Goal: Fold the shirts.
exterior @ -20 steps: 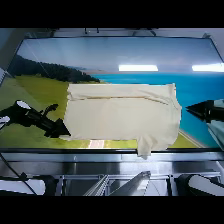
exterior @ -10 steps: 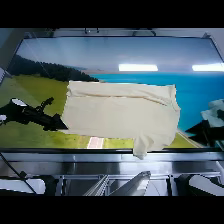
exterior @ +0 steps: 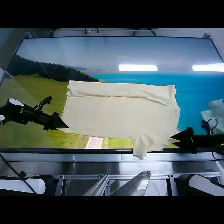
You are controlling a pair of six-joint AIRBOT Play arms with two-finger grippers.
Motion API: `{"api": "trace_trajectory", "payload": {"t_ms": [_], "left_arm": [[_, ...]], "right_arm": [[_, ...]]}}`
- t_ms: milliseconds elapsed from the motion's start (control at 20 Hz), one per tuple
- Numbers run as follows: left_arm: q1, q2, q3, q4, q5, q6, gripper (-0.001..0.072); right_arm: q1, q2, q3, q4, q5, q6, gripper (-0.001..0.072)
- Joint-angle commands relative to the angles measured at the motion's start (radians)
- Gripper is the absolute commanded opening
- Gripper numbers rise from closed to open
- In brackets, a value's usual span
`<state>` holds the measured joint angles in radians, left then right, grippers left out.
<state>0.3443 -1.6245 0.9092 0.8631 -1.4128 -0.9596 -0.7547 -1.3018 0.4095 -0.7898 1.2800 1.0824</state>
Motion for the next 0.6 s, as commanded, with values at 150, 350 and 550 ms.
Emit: {"api": "trace_trajectory", "payload": {"t_ms": [150,350,550], "left_arm": [[0.001,0.001,0.001,-0.002,-0.029,0.001,0.0026],[0.001,0.001,0.001,-0.001,-0.028,0.001,0.0026],[0.001,0.001,0.001,-0.002,-0.048,0.001,0.0026]], "right_arm": [[0.146,-0.061,-0.021,0.158,-0.087,-0.085,0.0423],[0.145,-0.059,-0.012,0.193,0.005,-0.114,0.0206],[0.145,-0.050,-0.012,0.232,0.133,-0.099,0.0014]]}}
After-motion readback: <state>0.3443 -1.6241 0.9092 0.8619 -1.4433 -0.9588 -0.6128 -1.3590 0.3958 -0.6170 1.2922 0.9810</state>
